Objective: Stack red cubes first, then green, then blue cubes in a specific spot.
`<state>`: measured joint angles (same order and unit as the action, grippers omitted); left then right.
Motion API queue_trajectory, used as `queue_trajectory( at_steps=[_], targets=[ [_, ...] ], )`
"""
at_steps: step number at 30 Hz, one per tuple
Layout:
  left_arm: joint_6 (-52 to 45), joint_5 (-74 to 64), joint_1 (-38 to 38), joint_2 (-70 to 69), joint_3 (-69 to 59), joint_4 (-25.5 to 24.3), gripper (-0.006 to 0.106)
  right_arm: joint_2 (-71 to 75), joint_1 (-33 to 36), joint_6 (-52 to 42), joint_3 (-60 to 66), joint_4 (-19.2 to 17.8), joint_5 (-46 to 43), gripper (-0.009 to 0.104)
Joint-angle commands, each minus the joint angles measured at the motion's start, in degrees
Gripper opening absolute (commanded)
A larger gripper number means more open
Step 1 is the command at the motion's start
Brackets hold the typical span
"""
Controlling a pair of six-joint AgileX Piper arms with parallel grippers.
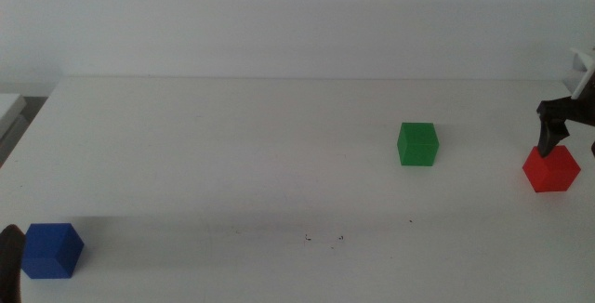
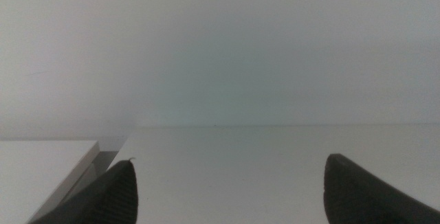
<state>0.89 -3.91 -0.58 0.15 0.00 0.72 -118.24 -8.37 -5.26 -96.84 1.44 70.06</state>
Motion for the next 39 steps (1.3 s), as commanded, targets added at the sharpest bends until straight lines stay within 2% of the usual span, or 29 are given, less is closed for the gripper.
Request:
queue_trajectory(
  at_steps=[1,11,22,27,30,34,39],
  targets=[
    [0.4,0.3,0.2,-0.1,0.0,0.1,0.091,-0.4,0.5,-0.8,-0.2,-0.2,-0.1,0.092],
    [0.4,0.3,0.2,-0.1,0.0,0.1,0.091,-2.4,0.6,-0.8,-0.2,-1.7,-3.0,0.092],
    [0.4,0.4,0.2,-0.1,0.0,0.1,0.091,-5.3,0.6,-0.8,-0.2,-1.4,-5.6,0.091],
    [0.4,0.5,0.2,-0.1,0.0,0.1,0.091,-6.2,0.6,-0.8,-0.2,-1.4,-5.7,0.088],
    [0.4,0.5,0.2,-0.1,0.0,0.1,0.091,-6.4,0.6,-0.8,-0.2,-1.4,-5.7,0.084],
    [0.4,0.3,0.2,-0.1,0.0,0.1,0.091,-6.5,0.6,-0.6,-0.2,-1.4,-5.4,0.066],
    [0.4,0.3,0.2,-0.1,0.0,0.1,0.091,-6.5,0.6,-0.4,-0.2,-1.4,-5.4,0.055]
  ],
)
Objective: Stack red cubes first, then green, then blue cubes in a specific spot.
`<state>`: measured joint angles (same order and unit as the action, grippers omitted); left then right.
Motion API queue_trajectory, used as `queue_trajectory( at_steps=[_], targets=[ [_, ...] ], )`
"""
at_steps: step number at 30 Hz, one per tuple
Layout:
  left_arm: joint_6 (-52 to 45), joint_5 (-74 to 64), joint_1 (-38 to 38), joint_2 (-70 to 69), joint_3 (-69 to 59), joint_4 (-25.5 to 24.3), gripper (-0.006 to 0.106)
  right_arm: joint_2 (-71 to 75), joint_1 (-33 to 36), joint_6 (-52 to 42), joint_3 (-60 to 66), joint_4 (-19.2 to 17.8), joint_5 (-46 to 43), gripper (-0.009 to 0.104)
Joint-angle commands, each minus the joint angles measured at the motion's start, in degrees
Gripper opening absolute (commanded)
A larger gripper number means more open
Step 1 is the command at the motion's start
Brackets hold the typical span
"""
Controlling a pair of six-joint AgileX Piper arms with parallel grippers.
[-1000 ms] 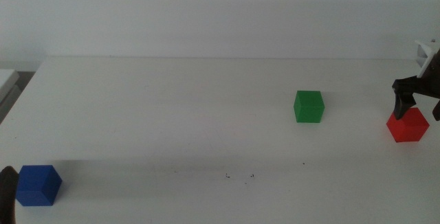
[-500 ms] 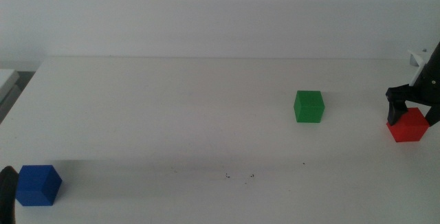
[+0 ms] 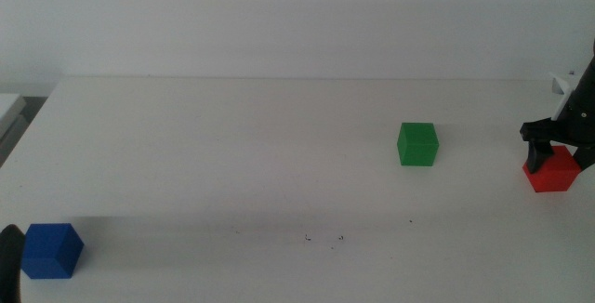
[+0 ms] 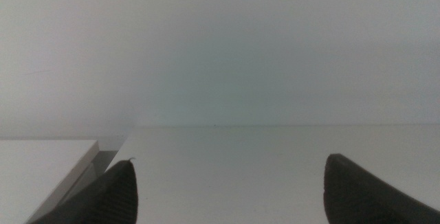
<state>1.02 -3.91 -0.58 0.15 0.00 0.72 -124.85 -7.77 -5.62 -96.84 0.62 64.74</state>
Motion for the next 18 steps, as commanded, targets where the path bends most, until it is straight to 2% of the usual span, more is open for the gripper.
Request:
queue_trajectory(
  at_steps=[1,6,13,18],
  targets=[
    [0.3,0.3,0.2,-0.1,0.0,0.1,0.091,0.1,0.0,-0.1,-0.2,-0.6,0.0,0.053],
    [0.3,0.3,0.2,-0.1,0.0,0.1,0.091,0.1,0.0,0.7,-0.2,-0.6,0.1,0.047],
    [0.3,0.6,0.2,-0.1,0.0,0.1,0.091,0.7,0.0,1.3,-0.3,-0.2,3.4,0.044],
    [0.3,0.6,0.2,-0.1,0.0,0.1,0.091,2.8,0.0,5.1,-0.3,-0.2,5.2,0.04]
  ],
)
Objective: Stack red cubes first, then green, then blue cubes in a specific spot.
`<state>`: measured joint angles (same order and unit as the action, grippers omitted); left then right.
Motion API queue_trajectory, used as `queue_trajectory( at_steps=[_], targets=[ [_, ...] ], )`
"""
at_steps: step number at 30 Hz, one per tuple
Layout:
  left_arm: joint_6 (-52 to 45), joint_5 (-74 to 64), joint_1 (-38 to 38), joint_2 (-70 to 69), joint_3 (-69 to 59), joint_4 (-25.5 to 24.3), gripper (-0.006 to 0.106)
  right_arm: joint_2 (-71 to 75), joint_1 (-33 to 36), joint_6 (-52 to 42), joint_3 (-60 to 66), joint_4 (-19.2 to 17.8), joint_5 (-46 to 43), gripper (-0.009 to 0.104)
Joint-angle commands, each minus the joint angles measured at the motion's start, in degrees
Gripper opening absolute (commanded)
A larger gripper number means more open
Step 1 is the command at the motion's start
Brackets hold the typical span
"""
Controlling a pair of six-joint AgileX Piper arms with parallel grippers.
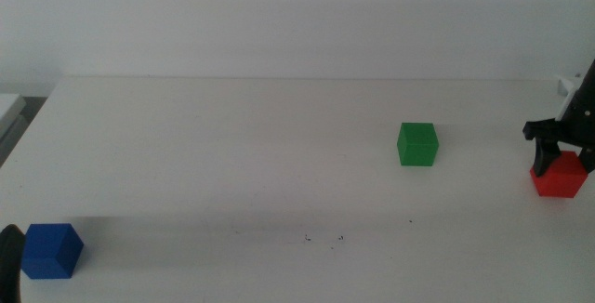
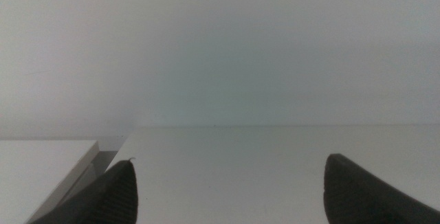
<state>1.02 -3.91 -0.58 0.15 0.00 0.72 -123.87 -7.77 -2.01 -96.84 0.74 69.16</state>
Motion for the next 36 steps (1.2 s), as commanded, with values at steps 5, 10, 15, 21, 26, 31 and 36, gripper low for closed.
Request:
queue_trajectory(
  at_steps=[5,10,15,21,26,31,36],
  targets=[
    [0.3,0.6,0.2,-0.1,0.0,0.1,0.091,4.7,0.1,9.3,-0.3,-0.3,0.8,0.04],
    [0.3,0.6,0.2,-0.1,0.0,0.1,0.091,7.2,2.2,11.5,-0.3,-0.1,0.8,0.04],
    [0.3,0.6,0.2,-0.1,0.0,0.1,0.091,8.9,9.0,13.9,-0.3,-1.4,0.8,0.04],
    [0.3,0.6,0.2,-0.1,0.0,0.1,0.091,8.9,18.7,20.4,-0.3,-1.6,0.8,0.04],
    [0.3,0.6,0.2,-0.1,0.0,0.1,0.091,8.9,26.3,27.3,-0.3,-1.6,0.8,0.04],
    [0.3,0.9,0.2,-0.1,0.0,0.1,0.091,8.8,32.8,31.6,-0.3,-1.3,0.8,0.04],
    [0.3,0.9,0.2,-0.1,0.0,0.1,0.091,8.7,37.7,36.3,-0.3,-0.3,0.8,0.04]
  ],
)
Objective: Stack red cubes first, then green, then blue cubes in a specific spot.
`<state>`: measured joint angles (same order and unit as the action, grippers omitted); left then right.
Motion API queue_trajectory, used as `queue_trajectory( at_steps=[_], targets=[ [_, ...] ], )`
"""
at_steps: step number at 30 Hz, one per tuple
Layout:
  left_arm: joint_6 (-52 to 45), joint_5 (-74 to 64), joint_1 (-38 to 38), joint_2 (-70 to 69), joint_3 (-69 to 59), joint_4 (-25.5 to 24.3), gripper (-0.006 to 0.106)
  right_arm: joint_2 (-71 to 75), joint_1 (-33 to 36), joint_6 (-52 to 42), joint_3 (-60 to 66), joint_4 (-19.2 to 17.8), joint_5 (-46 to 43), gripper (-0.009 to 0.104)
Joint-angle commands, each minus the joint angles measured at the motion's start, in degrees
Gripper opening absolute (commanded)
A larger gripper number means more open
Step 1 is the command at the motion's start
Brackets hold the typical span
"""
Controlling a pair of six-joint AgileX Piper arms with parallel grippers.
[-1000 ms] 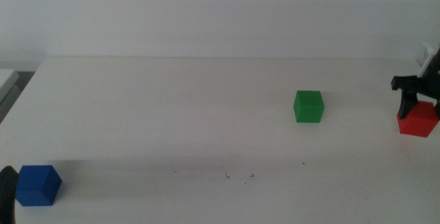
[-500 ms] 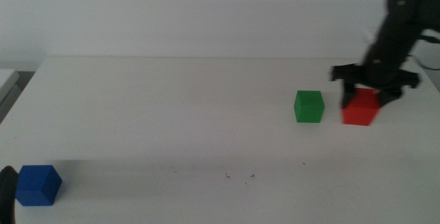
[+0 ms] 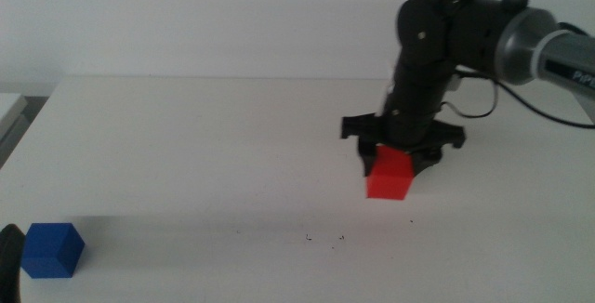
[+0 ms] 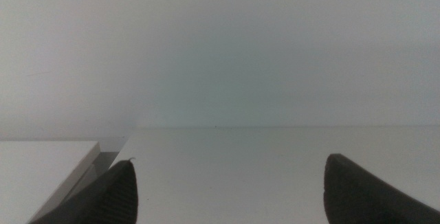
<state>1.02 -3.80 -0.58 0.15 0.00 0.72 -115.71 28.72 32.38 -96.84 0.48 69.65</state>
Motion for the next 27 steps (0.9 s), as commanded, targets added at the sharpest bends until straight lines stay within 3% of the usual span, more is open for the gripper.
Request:
queue_trajectory(
  at_steps=[1,7,14,27],
  targets=[
    [0.3,0.8,0.2,-0.1,0.0,0.1,0.091,0.5,1.8,2.5,-0.3,0.3,0.3,0.04],
    [0.3,1.0,0.2,-0.1,0.0,0.1,0.091,0.2,4.3,5.3,-0.3,3.0,0.3,0.04],
    [0.3,1.0,0.2,-0.1,0.0,0.1,0.091,-1.0,8.5,9.6,-0.3,-0.5,-1.7,0.04],
    [0.3,1.0,0.2,-0.1,0.0,0.1,0.091,-5.2,10.8,11.7,-5.1,-1.3,-1.8,0.04]
  ],
)
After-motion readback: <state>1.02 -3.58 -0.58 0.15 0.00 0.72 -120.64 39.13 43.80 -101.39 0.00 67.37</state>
